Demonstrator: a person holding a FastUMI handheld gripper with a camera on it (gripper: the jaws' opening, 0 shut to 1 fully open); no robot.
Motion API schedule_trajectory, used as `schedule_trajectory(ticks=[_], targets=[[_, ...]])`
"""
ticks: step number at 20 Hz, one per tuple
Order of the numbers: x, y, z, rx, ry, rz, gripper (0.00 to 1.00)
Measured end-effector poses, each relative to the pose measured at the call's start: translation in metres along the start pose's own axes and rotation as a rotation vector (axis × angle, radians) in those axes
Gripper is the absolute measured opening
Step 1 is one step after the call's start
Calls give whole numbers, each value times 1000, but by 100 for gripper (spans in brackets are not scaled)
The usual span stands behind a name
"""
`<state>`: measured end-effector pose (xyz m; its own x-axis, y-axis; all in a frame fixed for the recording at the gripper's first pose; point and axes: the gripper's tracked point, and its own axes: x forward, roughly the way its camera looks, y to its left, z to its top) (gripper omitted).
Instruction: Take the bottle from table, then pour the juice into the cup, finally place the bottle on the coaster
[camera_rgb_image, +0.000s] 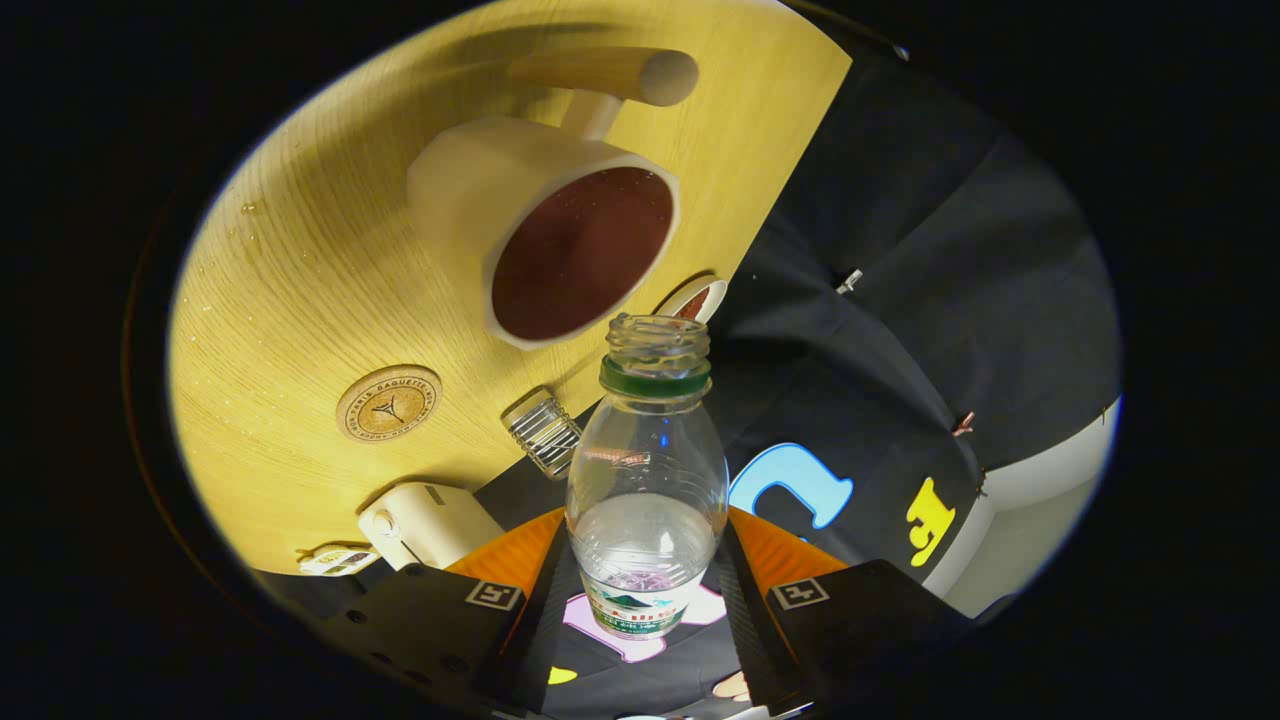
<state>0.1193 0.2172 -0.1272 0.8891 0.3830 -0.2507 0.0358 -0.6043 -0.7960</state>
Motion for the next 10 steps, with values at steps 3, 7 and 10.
schedule_trajectory(ticks=[3,7,10], targets=[[-12,-12,-11,147,36,-7,75],[-28,-24,-29,412,87,-10,75],[-39,-32,-45,626,105,-16,75]])
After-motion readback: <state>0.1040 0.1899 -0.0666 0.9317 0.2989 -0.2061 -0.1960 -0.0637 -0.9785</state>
